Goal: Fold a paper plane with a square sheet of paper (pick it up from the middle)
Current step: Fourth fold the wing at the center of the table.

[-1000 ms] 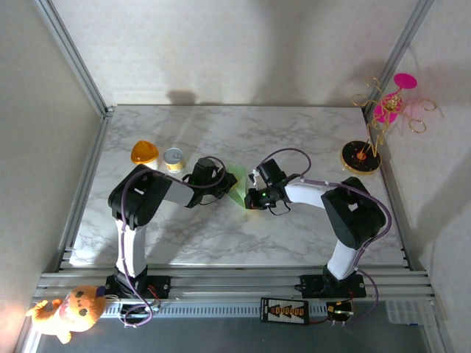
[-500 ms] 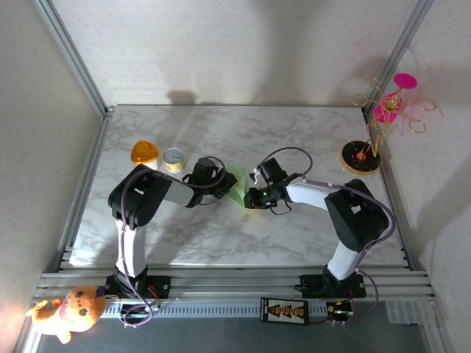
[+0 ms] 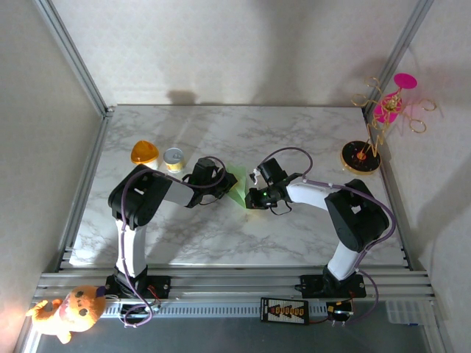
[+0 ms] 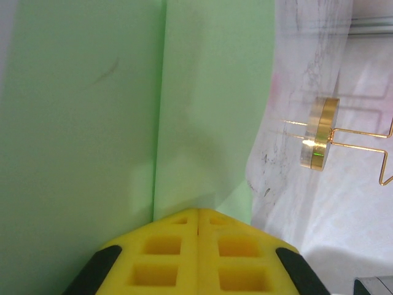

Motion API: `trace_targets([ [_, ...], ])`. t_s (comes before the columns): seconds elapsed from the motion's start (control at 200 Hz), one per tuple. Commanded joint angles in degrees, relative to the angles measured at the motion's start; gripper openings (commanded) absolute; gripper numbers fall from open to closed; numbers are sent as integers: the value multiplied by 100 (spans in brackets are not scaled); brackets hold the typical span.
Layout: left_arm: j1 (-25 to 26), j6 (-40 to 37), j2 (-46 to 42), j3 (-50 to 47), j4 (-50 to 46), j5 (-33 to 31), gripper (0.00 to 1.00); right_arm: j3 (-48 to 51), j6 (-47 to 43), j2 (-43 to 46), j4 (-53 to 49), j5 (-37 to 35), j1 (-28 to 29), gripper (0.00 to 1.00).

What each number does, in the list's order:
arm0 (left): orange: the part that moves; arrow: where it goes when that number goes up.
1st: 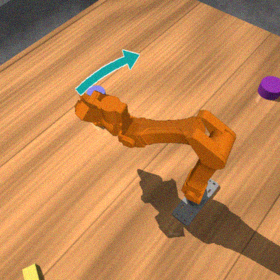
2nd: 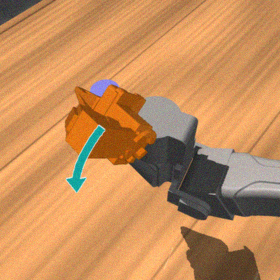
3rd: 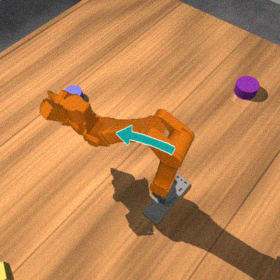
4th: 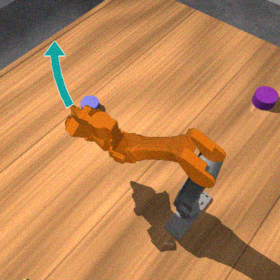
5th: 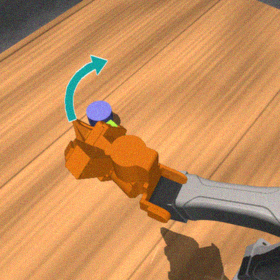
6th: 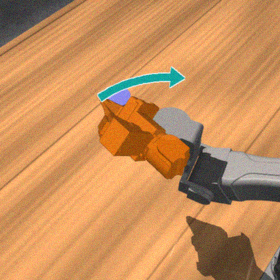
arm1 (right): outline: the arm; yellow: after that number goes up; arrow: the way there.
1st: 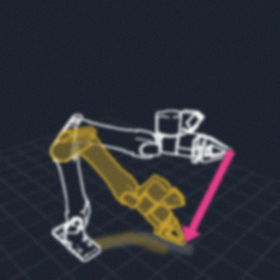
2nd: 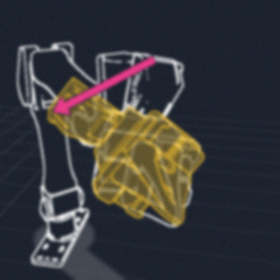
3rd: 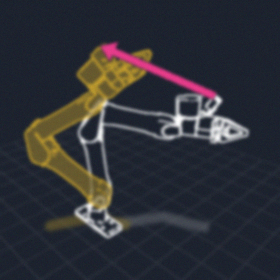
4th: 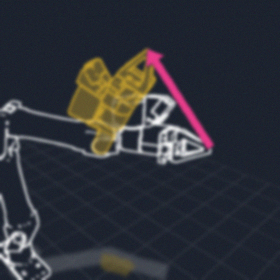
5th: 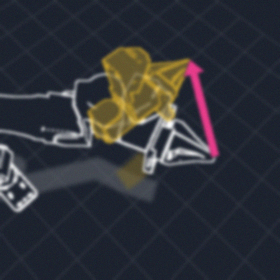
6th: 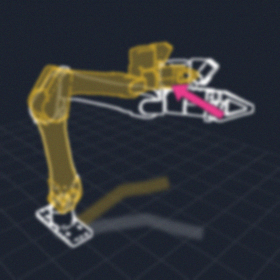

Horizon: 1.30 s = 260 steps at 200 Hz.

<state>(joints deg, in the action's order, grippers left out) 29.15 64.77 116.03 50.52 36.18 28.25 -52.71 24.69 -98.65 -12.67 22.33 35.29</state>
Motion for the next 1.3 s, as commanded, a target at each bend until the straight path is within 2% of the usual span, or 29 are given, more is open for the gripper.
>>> trace_targets([
  [0.0, -58, -7, 212, -211, -736, -394, 5, -110, -83, -35, 31, 120, 49, 13],
  [0.506, -58, 42, 208, -240, -744, -441, 5, -3, -69, -315, 116, 263, 51, 10],
  [0.866, -58, 53, 215, -227, -762, -453, 5, 11, -33, -459, 25, 239, 49, 12],
  [0.981, -58, 54, 210, -226, -766, -444, 5, -59, 5, -295, -8, 186, 42, 17],
  [1.112, -58, 36, 205, -227, -771, -426, 5, -91, 93, 345, 39, -105, -28, 27],
  [1.207, -58, 27, 203, -218, -771, -414, 5, -99, 72, 618, 53, -341, -92, 29],
  [1.297, -58, 27, 207, -210, -761, -417, 5, -155, -25, 634, 212, -131, -97, 27],
])
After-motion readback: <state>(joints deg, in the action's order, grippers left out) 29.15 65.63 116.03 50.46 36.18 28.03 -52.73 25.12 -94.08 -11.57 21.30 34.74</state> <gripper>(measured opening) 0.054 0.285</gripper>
